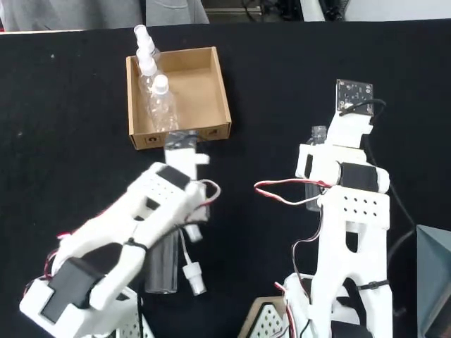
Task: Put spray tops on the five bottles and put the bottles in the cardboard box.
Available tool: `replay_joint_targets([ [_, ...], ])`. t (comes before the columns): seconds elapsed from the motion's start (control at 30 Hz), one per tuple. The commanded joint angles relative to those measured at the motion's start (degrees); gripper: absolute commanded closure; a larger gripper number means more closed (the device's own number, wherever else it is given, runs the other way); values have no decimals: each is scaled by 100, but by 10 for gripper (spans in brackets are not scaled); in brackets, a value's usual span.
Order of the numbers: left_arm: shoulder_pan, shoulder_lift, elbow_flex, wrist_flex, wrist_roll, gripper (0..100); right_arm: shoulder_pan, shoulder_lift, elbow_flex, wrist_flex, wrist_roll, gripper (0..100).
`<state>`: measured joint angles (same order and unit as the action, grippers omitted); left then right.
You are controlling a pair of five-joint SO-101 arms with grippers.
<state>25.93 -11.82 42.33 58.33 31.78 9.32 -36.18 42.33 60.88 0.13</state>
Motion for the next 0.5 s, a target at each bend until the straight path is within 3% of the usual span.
replay_joint_targets([
  [0.0,-602,-79,-338,-35,70,931,176,-233,-57,-123,-35,858],
  [0.47,-2211,-26,-919,615,35,927,176,-233,-48,-123,-35,858],
])
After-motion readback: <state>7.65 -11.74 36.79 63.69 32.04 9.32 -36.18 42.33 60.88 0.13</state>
